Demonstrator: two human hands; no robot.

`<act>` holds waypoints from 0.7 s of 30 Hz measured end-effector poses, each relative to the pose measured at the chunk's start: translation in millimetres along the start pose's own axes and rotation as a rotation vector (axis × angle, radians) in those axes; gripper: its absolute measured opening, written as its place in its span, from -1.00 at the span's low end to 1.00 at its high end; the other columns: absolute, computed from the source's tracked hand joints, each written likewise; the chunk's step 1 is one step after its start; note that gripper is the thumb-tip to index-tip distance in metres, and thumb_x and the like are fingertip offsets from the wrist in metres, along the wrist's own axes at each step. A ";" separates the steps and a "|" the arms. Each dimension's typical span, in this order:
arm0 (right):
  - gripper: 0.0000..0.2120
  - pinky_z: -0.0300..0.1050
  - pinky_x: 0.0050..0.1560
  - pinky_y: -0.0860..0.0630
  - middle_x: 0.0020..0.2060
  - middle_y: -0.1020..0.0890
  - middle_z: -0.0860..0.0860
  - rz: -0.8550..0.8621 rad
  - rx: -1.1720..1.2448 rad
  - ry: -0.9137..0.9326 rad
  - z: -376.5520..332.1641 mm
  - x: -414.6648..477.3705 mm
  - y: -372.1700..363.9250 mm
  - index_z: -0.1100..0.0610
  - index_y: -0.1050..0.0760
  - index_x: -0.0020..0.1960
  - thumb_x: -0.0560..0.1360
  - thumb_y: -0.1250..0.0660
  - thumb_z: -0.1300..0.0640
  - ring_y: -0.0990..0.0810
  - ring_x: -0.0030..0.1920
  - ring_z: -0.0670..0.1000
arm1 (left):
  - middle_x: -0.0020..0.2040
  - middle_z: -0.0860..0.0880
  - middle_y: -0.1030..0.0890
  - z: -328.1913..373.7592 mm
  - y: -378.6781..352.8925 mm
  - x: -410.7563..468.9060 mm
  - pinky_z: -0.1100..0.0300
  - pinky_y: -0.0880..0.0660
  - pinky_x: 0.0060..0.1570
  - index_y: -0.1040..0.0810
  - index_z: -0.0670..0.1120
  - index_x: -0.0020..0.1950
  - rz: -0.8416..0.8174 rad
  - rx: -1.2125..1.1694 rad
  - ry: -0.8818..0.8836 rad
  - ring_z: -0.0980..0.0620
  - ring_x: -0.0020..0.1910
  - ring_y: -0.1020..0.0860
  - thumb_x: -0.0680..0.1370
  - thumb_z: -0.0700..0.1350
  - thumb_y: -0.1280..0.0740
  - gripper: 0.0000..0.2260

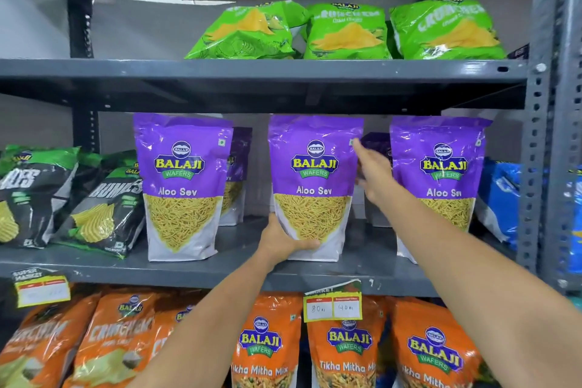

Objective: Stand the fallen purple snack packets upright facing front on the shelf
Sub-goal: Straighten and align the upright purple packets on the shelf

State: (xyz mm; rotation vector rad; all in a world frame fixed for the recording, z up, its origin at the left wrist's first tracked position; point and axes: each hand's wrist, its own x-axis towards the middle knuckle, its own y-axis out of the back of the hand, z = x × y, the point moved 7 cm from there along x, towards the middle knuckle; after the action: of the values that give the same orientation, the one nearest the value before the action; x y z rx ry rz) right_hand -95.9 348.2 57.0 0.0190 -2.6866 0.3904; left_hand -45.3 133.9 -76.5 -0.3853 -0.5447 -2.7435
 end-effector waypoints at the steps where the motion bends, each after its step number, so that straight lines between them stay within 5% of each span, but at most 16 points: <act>1: -0.73 -0.15 -0.18 -0.54 -0.10 -0.66 0.01 0.016 0.049 0.012 -13.2 6.7 -4.6 0.12 -0.50 -0.01 0.46 -0.41 -0.06 -0.62 -0.18 -0.05 | 0.34 -0.01 -0.50 -0.2 -0.2 0.2 0.08 -0.47 0.25 -0.28 -0.05 0.40 0.001 0.005 -0.001 -0.02 0.30 -0.48 0.09 0.09 -0.69 0.00; 5: -0.90 -0.26 -0.40 -0.46 -0.23 -0.61 0.06 0.084 0.033 0.027 -43.3 20.9 -14.4 0.12 -0.52 -0.15 0.47 -0.44 0.15 -0.54 -0.36 -0.06 | 0.34 0.02 -0.49 1.7 0.5 2.9 0.11 -0.45 0.26 -0.28 -0.03 0.41 -0.017 0.025 -0.019 0.01 0.30 -0.47 0.07 0.12 -0.69 0.02; 8: -0.82 -0.11 -0.24 -0.55 -0.31 -0.58 0.05 0.148 0.042 0.064 -49.2 26.3 -11.8 0.11 -0.49 -0.27 0.42 -0.48 0.23 -0.54 -0.36 -0.02 | 0.28 0.05 -0.48 1.7 -1.6 4.2 0.15 -0.45 0.19 -0.29 -0.05 0.38 -0.010 0.043 -0.006 0.05 0.22 -0.46 0.08 0.12 -0.69 -0.02; 10: -0.90 -0.04 -0.12 -0.58 -0.28 -0.62 0.06 0.152 0.082 0.071 -45.3 28.2 -8.9 0.16 -0.57 -0.14 0.41 -0.49 0.21 -0.60 -0.31 0.02 | 0.23 0.05 -0.46 2.0 -4.4 2.8 0.18 -0.44 0.13 -0.29 -0.07 0.36 -0.004 0.070 -0.002 0.05 0.18 -0.45 0.11 0.11 -0.68 -0.05; 14: -0.56 -0.04 -0.02 -0.55 -0.05 -0.70 0.06 0.073 0.047 0.011 -24.3 26.8 3.6 0.13 -0.56 0.08 0.34 -0.52 -0.12 -0.67 -0.06 0.05 | 0.19 0.07 -0.56 8.4 -3.6 3.8 0.10 -0.48 0.21 -0.38 -0.01 0.25 -0.044 0.049 -0.009 0.09 0.15 -0.53 0.12 0.13 -0.67 -0.19; 17: 0.01 0.00 0.13 -0.44 0.29 -0.54 0.07 -0.082 -0.187 -0.056 13.3 0.1 12.4 0.16 -0.37 0.30 0.06 -0.50 -0.42 -0.55 0.14 0.05 | 0.19 -0.05 -0.62 35.9 23.3 15.8 0.09 -0.49 0.22 -0.45 -0.07 0.19 0.095 -0.251 -0.079 0.03 0.09 -0.58 0.19 0.16 -0.62 -0.30; 21: -0.42 -0.18 0.02 -0.40 0.16 -0.57 0.00 -0.310 -0.475 -0.156 85.0 -39.3 20.1 0.03 -0.36 0.16 0.28 -0.56 -0.09 -0.54 0.04 -0.07 | 0.13 -0.06 -0.58 107.8 68.8 44.0 0.24 -0.47 0.07 -0.50 -0.19 0.29 0.302 -0.332 -0.256 0.05 0.09 -0.53 0.54 0.01 -0.40 -0.60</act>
State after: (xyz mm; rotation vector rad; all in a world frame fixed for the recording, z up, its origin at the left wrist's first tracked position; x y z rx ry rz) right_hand -96.2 342.3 -38.6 0.3313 -2.7951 -0.3584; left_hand -39.7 106.4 55.8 -0.8330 -0.0727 -2.4999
